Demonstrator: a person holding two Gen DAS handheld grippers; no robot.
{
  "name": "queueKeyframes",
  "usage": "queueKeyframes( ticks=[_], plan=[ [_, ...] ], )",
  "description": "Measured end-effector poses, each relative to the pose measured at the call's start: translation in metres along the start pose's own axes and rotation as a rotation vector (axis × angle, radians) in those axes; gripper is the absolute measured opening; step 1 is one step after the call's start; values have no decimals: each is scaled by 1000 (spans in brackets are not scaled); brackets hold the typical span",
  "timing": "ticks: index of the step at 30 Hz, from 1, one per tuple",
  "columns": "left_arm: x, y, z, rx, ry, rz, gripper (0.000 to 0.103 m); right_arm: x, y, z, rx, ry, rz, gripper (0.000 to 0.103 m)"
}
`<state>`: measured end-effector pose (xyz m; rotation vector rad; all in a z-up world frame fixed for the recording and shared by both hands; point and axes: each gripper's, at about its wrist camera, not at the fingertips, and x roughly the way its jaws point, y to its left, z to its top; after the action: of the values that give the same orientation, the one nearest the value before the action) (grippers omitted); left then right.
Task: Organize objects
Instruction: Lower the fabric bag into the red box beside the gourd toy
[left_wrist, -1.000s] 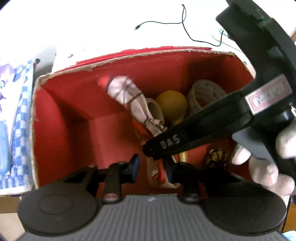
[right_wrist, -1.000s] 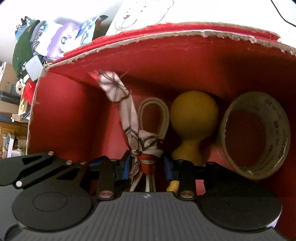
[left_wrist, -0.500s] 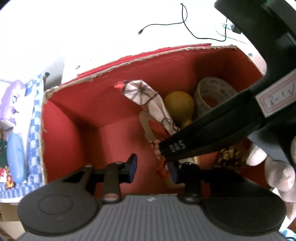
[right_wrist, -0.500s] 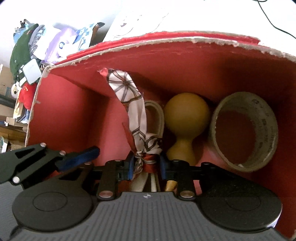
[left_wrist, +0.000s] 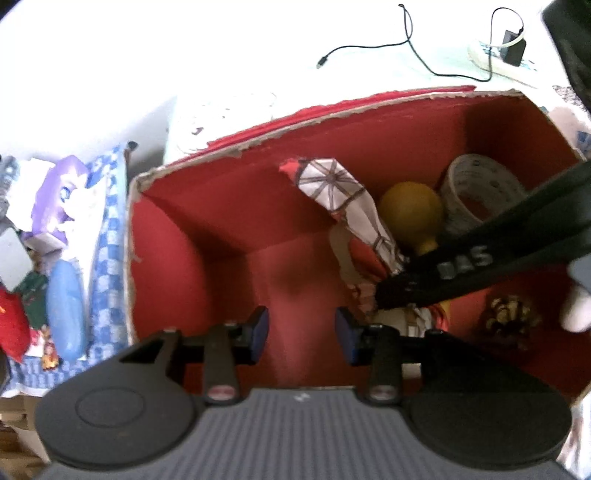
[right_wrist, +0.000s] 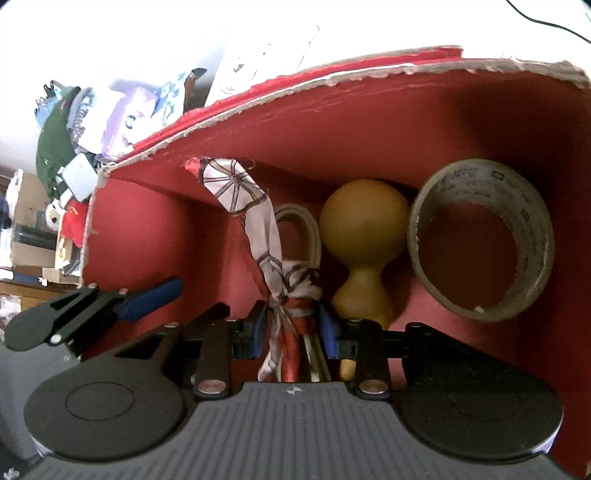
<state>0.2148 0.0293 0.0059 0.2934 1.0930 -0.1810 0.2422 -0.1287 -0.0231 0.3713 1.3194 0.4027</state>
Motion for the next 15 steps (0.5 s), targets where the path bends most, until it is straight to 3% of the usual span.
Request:
queueKeyframes(
  ticks=[15],
  plan=[
    [20,-2,10,-3,9,84,44,-18,-19,-18,13,-88,-1,32]
  ],
)
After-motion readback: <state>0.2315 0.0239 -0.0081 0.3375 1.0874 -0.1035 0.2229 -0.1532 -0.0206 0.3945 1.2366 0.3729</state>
